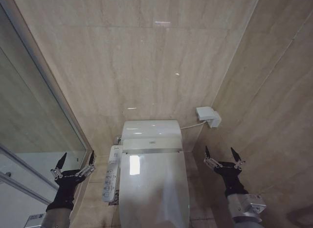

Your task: Open the toilet lid, clean the toilet bowl with a toilet brush, close the toilet lid, and flush.

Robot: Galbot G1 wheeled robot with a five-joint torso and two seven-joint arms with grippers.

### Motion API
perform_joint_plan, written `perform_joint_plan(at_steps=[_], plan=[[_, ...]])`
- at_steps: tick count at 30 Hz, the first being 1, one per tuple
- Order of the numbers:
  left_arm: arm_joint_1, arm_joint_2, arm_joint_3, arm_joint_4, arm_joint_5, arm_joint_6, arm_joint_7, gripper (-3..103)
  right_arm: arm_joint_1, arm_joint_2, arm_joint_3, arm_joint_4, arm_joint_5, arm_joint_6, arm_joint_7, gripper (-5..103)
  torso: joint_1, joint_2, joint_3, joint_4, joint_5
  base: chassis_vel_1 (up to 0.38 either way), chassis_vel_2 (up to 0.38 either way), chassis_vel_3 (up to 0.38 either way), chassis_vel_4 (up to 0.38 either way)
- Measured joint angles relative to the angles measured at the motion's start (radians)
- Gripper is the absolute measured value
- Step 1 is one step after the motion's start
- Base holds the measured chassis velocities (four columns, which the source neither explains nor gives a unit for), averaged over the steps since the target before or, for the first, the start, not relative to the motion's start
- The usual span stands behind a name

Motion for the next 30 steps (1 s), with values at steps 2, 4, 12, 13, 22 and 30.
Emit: perform_joint_plan(at_steps=[2,4,12,13,22,30], plan=[[0.000,0.000,0.000,0.003,0.003,0.000,-0.003,100,0.000,0.000,0.000,0.000,0.000,0.000,0.000,100,0.000,0.000,0.000,0.0000,0.0000,0.000,0.000,0.000,0.000],[0.000,0.000,0.000,0.005,0.006,0.001,-0.005,100,0.000,0.000,0.000,0.000,0.000,0.000,0.000,100,0.000,0.000,0.000,0.0000,0.0000,0.000,0.000,0.000,0.000],[0.000,0.001,0.000,0.006,0.007,0.001,-0.006,100,0.000,0.000,0.000,0.000,0.000,0.000,0.000,100,0.000,0.000,0.000,0.0000,-0.0001,0.000,0.000,0.000,0.000],[0.000,0.001,0.000,0.006,0.007,0.002,-0.006,100,0.000,0.000,0.000,0.000,0.000,0.000,0.000,100,0.000,0.000,0.000,0.0000,0.0000,0.000,0.000,0.000,0.000],[0.000,0.001,0.000,0.007,0.007,0.002,-0.006,100,0.000,0.000,0.000,0.000,0.000,0.000,0.000,100,0.000,0.000,0.000,0.0000,-0.0001,0.000,0.000,0.000,0.000],[0.000,0.001,0.000,0.007,0.007,0.003,-0.006,100,0.000,0.000,0.000,0.000,0.000,0.000,0.000,100,0.000,0.000,0.000,0.0000,0.0000,0.000,0.000,0.000,0.000]])
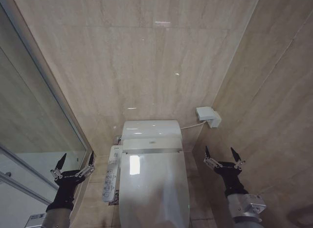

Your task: Open the toilet lid, clean the toilet bowl with a toilet brush, close the toilet lid, and flush.

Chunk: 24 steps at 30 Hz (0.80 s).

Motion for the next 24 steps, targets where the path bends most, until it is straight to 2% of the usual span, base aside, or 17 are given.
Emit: perform_joint_plan(at_steps=[14,24], plan=[[0.000,0.000,0.000,0.000,0.000,0.000,0.000,100,0.000,0.000,0.000,0.000,0.000,0.000,0.000,100,0.000,0.000,0.000,0.0000,0.0000,0.002,-0.004,-0.004,0.002],[0.000,0.000,0.000,0.000,-0.001,0.000,0.000,100,0.000,0.000,0.000,0.000,0.000,0.000,0.000,100,0.000,0.000,0.000,0.0000,0.0000,0.124,-0.109,-0.125,0.128]])
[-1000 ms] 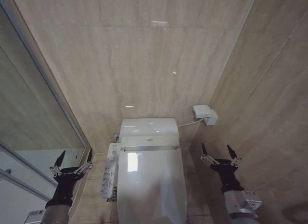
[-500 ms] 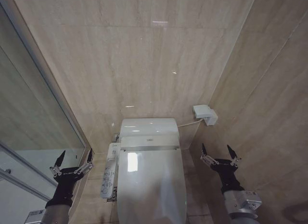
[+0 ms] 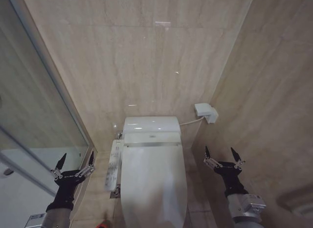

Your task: Open the toilet lid, clean the toilet bowl with a toilet brush, close the toilet lid, and flush.

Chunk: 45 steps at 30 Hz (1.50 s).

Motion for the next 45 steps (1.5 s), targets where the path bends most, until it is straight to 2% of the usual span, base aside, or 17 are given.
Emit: perform_joint_plan(at_steps=[29,45], plan=[[0.000,0.000,0.000,0.000,0.000,0.000,0.000,100,0.000,0.000,0.000,0.000,0.000,0.000,0.000,100,-0.001,0.000,0.000,0.0002,0.0000,0.168,-0.111,-0.168,0.115],[0.000,0.000,0.000,0.000,0.000,0.000,0.000,100,0.000,0.000,0.000,0.000,0.000,0.000,0.000,100,0.001,0.000,0.000,0.0000,0.0002,0.008,0.008,-0.024,-0.010]])
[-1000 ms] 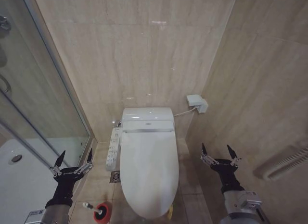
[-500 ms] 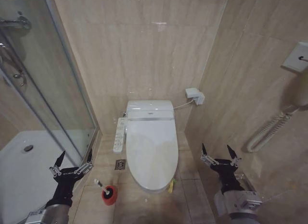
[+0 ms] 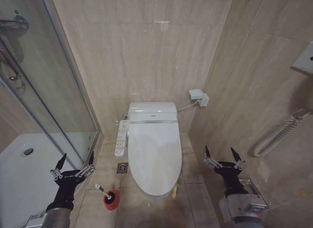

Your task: Open the toilet lid, clean the toilet bowl with a toilet brush, close the toilet lid, and flush.

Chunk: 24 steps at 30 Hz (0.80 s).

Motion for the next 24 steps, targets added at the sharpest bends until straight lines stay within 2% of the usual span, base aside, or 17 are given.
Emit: perform_joint_plan(at_steps=[11,24], plan=[[0.000,0.000,-0.001,0.000,0.000,0.000,0.000,100,-0.001,0.000,0.000,0.000,0.000,0.000,0.000,100,-0.001,0.001,-0.001,0.0003,-0.0009,0.301,0.021,-0.284,-0.021],[0.000,0.000,0.000,0.000,0.000,0.000,0.000,100,0.000,0.000,0.000,0.000,0.000,0.000,0.000,100,0.000,0.000,0.000,0.0000,0.0000,-0.036,0.004,0.043,-0.008]])
